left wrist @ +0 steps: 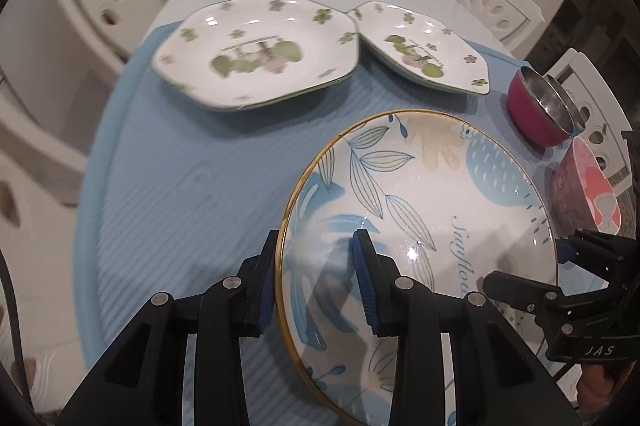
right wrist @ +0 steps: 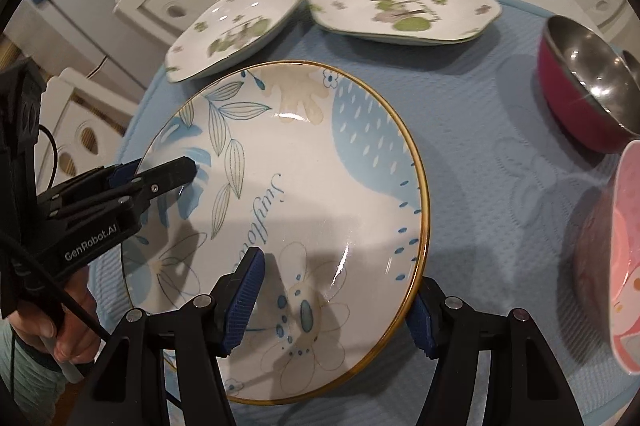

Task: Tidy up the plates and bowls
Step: 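Lift the Sunflower plate with both grippers and lower it near the mat edge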

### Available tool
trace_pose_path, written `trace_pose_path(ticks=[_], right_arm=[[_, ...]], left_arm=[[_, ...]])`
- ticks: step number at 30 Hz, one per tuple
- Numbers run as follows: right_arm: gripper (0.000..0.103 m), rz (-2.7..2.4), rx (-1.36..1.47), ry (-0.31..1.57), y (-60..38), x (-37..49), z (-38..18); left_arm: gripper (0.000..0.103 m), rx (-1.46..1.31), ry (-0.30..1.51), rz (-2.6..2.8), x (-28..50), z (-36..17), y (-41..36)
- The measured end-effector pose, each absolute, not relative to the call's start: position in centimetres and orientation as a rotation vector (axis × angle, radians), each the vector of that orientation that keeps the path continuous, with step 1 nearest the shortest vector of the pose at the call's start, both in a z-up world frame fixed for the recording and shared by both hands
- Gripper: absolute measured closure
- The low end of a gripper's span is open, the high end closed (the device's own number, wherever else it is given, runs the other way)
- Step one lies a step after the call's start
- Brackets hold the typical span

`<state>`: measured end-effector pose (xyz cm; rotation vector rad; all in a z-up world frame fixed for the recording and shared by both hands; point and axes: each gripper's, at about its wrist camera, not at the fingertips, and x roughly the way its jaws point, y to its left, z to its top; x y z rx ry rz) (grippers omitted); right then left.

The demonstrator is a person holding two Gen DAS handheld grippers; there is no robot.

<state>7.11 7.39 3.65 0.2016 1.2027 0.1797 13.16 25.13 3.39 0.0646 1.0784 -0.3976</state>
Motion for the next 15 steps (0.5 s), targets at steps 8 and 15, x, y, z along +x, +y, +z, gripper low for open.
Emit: trace_pose_path(ticks=[8,15], right_arm=[[0.039,0.268,0.159,1.216,10.6,6.2,4.4],[0.039,0.314,0.11,1.249,13.0,5.9,3.3]], left_arm=[[0.071,0.02,1.09,-0.327,10.9,4.0,28.7],[0.071,0.022,1.097,-0.275,9.8,3.3,30.5]])
